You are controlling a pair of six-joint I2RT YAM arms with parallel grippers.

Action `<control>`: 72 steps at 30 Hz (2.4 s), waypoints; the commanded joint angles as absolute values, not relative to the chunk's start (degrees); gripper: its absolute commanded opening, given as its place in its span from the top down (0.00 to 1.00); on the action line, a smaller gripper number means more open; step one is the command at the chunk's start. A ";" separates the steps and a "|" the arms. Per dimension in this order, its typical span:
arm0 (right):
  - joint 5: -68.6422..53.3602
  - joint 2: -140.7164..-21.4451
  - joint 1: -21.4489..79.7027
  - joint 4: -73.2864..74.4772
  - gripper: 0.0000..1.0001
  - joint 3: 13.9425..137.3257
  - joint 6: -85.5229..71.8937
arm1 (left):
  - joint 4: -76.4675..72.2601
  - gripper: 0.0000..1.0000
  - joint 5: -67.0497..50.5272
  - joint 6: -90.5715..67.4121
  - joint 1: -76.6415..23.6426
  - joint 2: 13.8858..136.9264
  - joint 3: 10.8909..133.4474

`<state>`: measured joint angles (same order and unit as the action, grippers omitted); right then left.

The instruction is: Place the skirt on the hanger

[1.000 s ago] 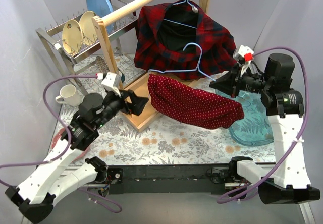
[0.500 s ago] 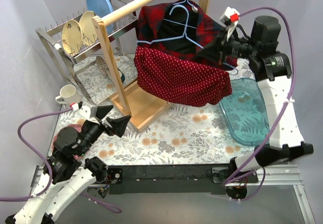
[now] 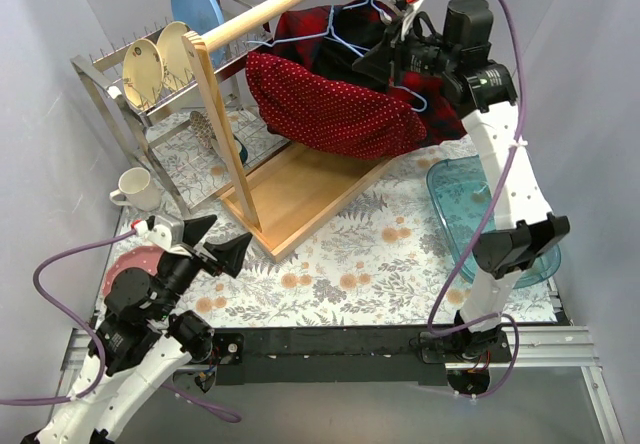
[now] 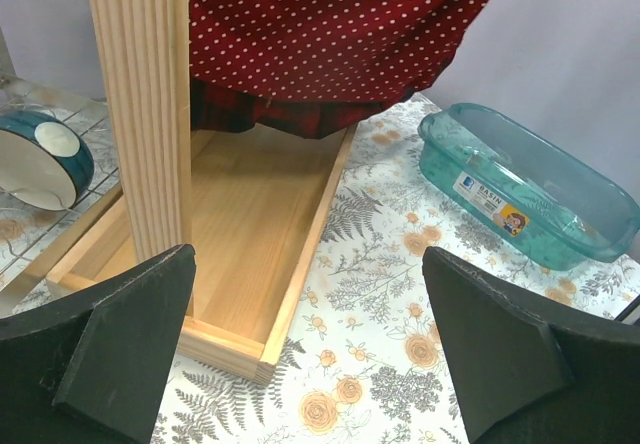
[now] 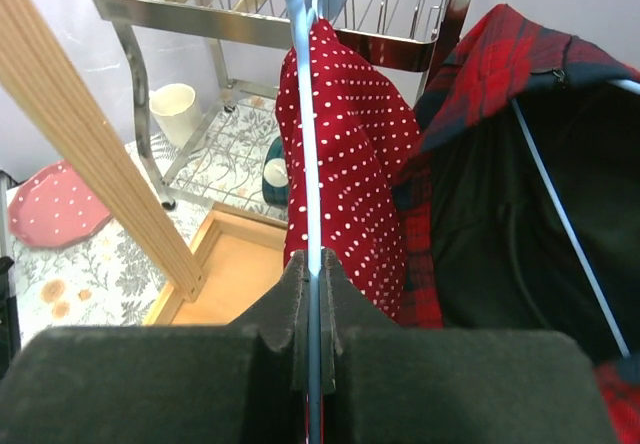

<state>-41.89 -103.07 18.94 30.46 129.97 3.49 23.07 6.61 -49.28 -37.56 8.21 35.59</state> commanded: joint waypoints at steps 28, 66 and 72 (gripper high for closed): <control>-39.73 -100.55 21.80 20.74 0.77 122.70 5.27 | 22.24 0.02 6.07 -48.43 -37.18 12.74 35.42; -17.58 -45.81 3.53 25.13 0.01 73.49 13.27 | 27.07 0.02 10.19 -57.13 -37.18 22.41 47.81; -10.21 -36.83 1.41 28.74 0.01 66.80 10.73 | 29.53 0.02 11.69 -57.04 -37.26 22.23 51.23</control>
<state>-17.28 -40.03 2.48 27.62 68.16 13.26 26.72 9.26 -57.04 -37.56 22.26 47.92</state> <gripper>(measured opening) 0.985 0.982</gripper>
